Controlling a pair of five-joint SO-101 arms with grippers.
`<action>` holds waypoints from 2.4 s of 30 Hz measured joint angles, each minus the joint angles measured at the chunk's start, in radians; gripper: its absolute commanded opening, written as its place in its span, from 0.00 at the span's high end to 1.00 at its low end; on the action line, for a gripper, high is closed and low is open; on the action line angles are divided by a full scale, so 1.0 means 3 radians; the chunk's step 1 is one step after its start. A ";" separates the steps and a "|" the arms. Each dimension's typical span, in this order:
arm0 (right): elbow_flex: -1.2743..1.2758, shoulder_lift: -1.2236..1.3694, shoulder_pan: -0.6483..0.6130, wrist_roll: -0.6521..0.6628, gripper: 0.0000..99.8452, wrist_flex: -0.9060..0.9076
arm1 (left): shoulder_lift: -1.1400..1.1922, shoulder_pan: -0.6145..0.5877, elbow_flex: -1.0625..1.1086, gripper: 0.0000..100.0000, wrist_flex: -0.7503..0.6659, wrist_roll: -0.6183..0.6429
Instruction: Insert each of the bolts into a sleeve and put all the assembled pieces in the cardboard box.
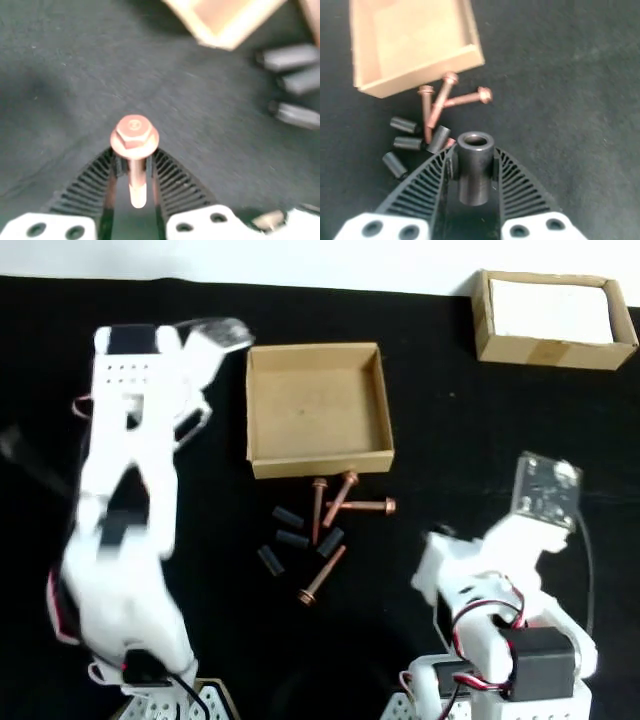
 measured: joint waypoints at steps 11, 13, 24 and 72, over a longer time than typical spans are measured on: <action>-0.0338 -0.0010 -0.0322 0.0143 0.99 0.0547 | -0.3744 0.0777 0.2388 0.99 0.0015 0.0946; -0.0322 -0.0010 -0.0327 0.0240 0.99 0.0568 | -0.4332 0.0839 0.2721 0.99 -0.0118 0.1197; 0.0849 0.0000 -0.0338 0.0292 0.99 -0.1181 | -0.6362 0.0890 0.4874 0.99 -0.2409 0.3089; 0.2746 -0.1846 -0.0742 0.0997 0.99 -0.2644 | -0.3263 0.2296 0.3370 0.99 -0.3703 0.3319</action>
